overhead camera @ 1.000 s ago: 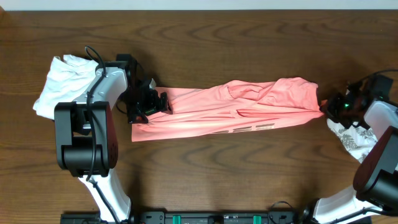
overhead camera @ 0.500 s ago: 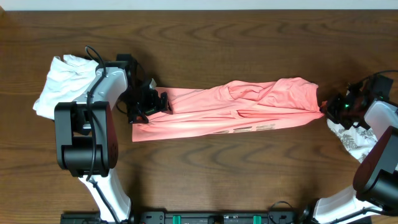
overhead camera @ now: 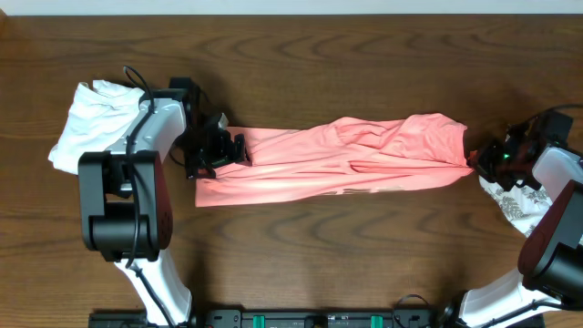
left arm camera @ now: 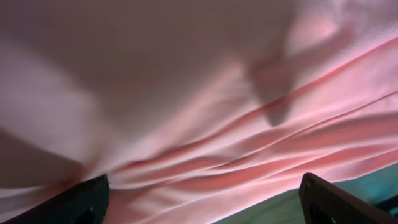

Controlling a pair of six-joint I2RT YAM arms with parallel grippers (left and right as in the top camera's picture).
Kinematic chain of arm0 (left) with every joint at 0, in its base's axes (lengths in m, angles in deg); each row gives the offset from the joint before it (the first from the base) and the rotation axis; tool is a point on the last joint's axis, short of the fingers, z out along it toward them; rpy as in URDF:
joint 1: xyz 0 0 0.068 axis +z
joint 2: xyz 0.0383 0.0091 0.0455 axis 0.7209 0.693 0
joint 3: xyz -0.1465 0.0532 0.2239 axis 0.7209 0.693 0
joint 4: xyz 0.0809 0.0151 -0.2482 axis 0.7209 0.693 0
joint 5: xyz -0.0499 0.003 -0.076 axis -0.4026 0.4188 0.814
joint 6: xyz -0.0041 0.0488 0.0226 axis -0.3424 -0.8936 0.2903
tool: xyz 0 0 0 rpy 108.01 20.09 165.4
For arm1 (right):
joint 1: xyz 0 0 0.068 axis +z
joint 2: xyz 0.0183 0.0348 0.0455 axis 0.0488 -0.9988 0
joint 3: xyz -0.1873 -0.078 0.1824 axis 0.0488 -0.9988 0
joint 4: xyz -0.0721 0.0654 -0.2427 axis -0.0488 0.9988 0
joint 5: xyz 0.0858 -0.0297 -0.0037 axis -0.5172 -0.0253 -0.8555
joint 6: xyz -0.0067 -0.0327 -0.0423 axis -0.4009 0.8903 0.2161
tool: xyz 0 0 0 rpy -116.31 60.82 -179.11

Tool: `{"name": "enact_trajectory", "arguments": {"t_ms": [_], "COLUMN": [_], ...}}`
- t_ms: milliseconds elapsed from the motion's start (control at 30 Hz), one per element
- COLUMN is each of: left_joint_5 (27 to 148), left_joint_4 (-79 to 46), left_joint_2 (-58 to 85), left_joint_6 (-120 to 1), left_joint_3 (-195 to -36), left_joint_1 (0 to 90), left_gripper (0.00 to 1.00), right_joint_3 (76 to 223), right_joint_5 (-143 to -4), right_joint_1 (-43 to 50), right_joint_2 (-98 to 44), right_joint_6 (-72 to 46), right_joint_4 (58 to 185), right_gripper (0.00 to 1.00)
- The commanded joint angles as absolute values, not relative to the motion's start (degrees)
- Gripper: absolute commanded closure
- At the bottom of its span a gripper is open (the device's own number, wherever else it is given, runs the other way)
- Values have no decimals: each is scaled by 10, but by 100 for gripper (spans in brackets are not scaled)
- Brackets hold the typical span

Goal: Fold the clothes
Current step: 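Lift the shirt's right end with the right gripper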

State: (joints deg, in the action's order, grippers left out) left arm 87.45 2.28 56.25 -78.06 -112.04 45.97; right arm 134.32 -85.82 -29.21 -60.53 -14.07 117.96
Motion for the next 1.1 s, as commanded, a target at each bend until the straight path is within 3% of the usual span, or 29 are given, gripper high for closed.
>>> {"name": "enact_trajectory", "arguments": {"t_ms": [0,333,567,700,833,933,1067], "left_joint_5": [855,855,855,855,855,855,855], "left_joint_4": [22,11,12,14,14,14,14], "left_joint_2": [513,411,403,403,403,403,403], "left_joint_6": [-793,-793,-793,-793,-793,-793,-793], "left_joint_3": [-1127,-1137,-1137,-1137,-1137,-1137,-1137], "left_joint_1": [463,463,463,463,463,463,463], "left_gripper": [2,2,2,2,2,2,2], "right_joint_3": [1343,1343,1348,1355,1355,1355,1355], "right_joint_5": [-835,-835,-964,-970,-951,-938,-938], "right_joint_1": [-292,-302,-300,-297,-296,-290,-281], "right_joint_2": [-610,-610,-609,-609,-609,-609,-609], "right_joint_6": [-144,-145,-131,-132,-132,-131,-131], "right_joint_4": [1177,1147,1089,1087,1096,1100,1100], "right_gripper": [99,99,99,97,79,53,39]}}
